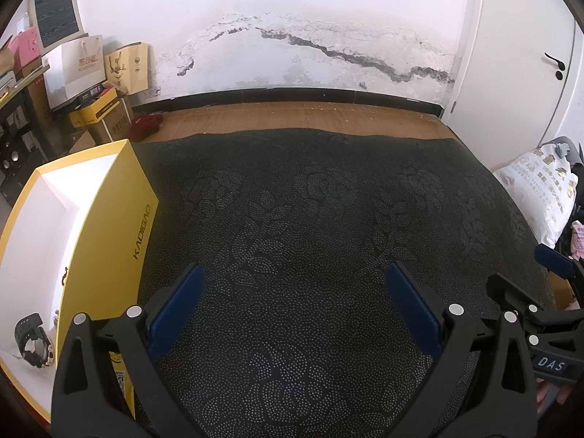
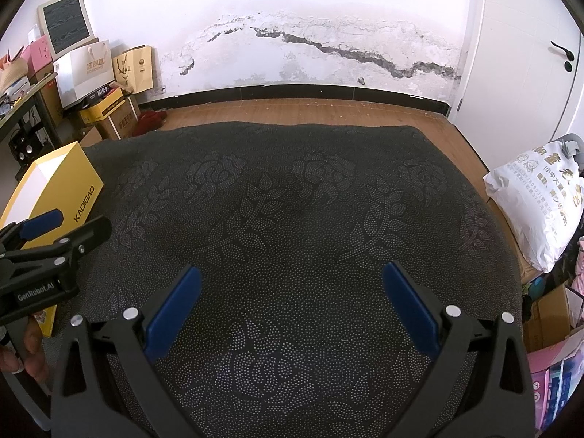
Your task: Organize jewelry
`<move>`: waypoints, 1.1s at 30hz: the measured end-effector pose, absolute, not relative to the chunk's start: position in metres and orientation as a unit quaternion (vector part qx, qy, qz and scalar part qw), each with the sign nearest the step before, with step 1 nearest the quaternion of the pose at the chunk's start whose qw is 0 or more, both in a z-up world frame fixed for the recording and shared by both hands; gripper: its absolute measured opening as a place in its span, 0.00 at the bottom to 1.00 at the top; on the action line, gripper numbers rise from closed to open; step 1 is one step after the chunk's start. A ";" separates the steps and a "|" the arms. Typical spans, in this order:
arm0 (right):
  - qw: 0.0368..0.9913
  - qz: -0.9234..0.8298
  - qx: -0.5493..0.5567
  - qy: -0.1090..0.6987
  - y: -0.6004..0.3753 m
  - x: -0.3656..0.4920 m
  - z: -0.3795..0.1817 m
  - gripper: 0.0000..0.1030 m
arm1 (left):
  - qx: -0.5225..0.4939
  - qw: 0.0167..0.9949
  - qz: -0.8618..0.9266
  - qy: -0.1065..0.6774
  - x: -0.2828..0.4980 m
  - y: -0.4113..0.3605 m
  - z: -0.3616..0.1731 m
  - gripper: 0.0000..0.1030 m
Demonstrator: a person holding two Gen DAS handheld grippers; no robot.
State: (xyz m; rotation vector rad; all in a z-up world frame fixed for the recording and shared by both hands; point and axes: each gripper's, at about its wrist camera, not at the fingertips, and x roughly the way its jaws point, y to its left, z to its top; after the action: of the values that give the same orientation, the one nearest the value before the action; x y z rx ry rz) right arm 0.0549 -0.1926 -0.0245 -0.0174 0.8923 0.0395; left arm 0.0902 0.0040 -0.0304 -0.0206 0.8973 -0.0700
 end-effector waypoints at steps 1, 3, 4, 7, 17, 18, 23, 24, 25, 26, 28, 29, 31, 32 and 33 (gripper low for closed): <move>0.902 0.019 -0.009 0.432 -0.193 0.055 -0.025 0.93 | -0.010 0.900 -0.034 0.434 0.091 0.004 -0.030 0.94; 0.902 0.020 -0.008 0.432 -0.195 0.056 -0.024 0.93 | -0.012 0.899 -0.035 0.436 0.092 0.006 -0.030 0.94; 0.902 0.019 -0.008 0.432 -0.195 0.056 -0.024 0.93 | -0.011 0.899 -0.034 0.437 0.092 0.006 -0.031 0.94; 0.902 0.020 -0.008 0.432 -0.195 0.056 -0.024 0.93 | -0.009 0.899 -0.032 0.436 0.092 0.004 -0.031 0.94; 0.902 0.019 -0.008 0.432 -0.195 0.056 -0.025 0.93 | -0.007 0.901 -0.036 0.432 0.090 0.002 -0.029 0.94; 0.902 0.019 -0.008 0.432 -0.195 0.056 -0.024 0.93 | -0.006 0.902 -0.035 0.431 0.090 0.002 -0.029 0.94; 0.902 0.020 -0.008 0.432 -0.194 0.056 -0.025 0.93 | -0.007 0.903 -0.037 0.429 0.089 -0.001 -0.028 0.94; 0.902 0.020 -0.009 0.432 -0.195 0.056 -0.024 0.93 | -0.004 0.903 -0.038 0.428 0.089 -0.001 -0.027 0.94; 0.902 0.020 -0.009 0.432 -0.195 0.055 -0.024 0.93 | -0.003 0.903 -0.040 0.427 0.088 -0.001 -0.027 0.94; 0.902 0.020 -0.009 0.432 -0.195 0.055 -0.024 0.93 | -0.004 0.903 -0.041 0.427 0.088 -0.001 -0.027 0.94; 0.902 0.019 -0.008 0.432 -0.195 0.055 -0.024 0.93 | -0.006 0.902 -0.041 0.429 0.087 -0.001 -0.027 0.94; 0.901 0.019 -0.008 0.432 -0.195 0.055 -0.024 0.93 | -0.006 0.902 -0.040 0.429 0.088 0.000 -0.027 0.94; 0.902 0.020 -0.009 0.432 -0.195 0.055 -0.024 0.93 | -0.008 0.902 -0.039 0.430 0.088 0.001 -0.027 0.94; 0.902 0.020 -0.009 0.432 -0.195 0.055 -0.024 0.93 | -0.009 0.902 -0.039 0.430 0.088 0.001 -0.027 0.94; 0.901 0.019 -0.009 0.432 -0.195 0.055 -0.024 0.93 | -0.010 0.902 -0.038 0.430 0.088 0.002 -0.026 0.94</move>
State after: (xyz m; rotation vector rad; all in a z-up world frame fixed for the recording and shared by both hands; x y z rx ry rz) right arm 0.0550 -0.1951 -0.0244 -0.0187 0.8942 0.0400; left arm 0.0879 0.0015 -0.0265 -0.0207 0.8887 -0.0783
